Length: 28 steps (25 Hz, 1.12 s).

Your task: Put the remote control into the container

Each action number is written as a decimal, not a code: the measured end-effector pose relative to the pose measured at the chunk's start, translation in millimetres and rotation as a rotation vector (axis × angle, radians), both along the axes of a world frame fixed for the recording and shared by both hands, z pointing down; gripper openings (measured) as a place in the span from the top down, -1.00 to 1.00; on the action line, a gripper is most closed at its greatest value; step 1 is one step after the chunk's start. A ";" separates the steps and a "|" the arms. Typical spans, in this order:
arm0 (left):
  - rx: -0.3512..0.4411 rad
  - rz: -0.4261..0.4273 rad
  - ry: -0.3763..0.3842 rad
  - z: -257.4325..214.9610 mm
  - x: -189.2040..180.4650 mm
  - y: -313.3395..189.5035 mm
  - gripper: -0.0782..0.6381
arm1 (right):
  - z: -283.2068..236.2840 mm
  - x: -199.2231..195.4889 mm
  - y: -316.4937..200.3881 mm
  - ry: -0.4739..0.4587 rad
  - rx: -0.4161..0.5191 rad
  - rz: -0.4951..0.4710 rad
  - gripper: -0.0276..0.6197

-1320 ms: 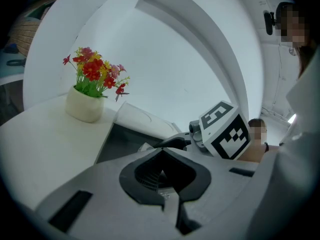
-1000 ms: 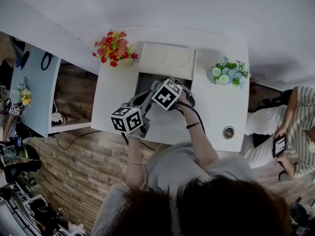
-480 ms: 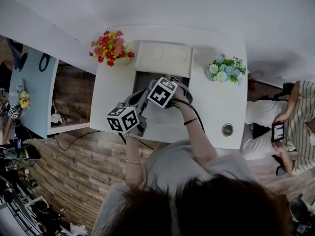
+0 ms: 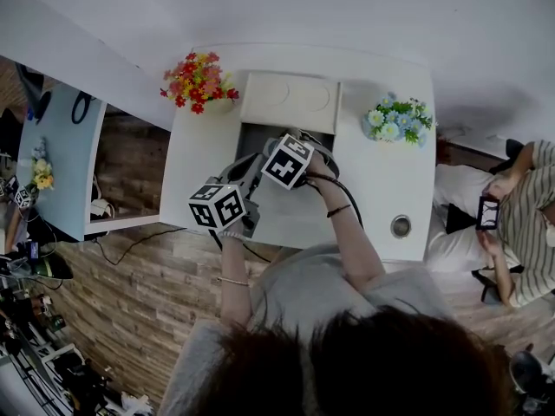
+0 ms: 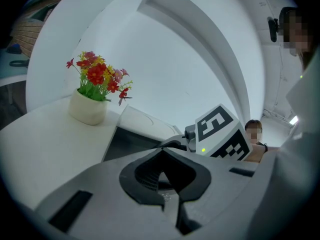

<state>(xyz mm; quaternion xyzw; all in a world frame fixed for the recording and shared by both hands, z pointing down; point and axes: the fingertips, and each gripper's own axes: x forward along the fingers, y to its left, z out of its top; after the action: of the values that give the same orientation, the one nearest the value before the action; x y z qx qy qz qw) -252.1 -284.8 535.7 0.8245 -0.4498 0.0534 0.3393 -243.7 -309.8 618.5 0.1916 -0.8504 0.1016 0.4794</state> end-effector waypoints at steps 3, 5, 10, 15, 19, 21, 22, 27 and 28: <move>0.011 0.006 -0.003 -3.0 1.7 1.5 0.77 | -9.3 -2.5 -1.2 -0.047 0.038 0.010 0.03; 0.018 0.006 -0.005 -4.6 2.6 2.9 0.77 | -15.5 -2.6 -1.9 -0.078 0.064 0.021 0.03; 0.042 -0.011 -0.010 -8.3 -0.2 5.6 0.77 | -19.7 2.4 0.9 -0.120 0.089 0.061 0.04; 0.076 -0.014 -0.007 -12.9 3.5 9.6 0.77 | -29.1 7.6 6.8 -0.204 0.092 0.109 0.06; 0.119 0.000 -0.001 -20.5 9.9 12.0 0.77 | -41.6 12.1 10.5 -0.283 0.080 0.146 0.12; 0.141 0.007 -0.001 -24.6 12.1 13.7 0.77 | -46.4 16.0 12.4 -0.315 0.067 0.167 0.20; 0.154 0.008 0.000 -26.8 13.0 14.9 0.77 | -49.4 18.3 12.7 -0.335 0.063 0.183 0.26; 0.215 0.015 -0.002 -36.4 19.9 24.0 0.77 | -75.8 29.2 12.8 -0.472 0.071 0.252 0.55; 0.223 0.018 -0.002 -37.8 21.4 25.4 0.77 | -82.3 31.0 13.1 -0.496 0.079 0.258 0.62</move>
<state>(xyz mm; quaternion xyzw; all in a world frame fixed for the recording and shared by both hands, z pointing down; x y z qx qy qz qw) -230.7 -259.4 497.9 0.8610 -0.4459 0.0068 0.2444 -212.6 -296.7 536.1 0.2861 -0.9136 0.1724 0.2321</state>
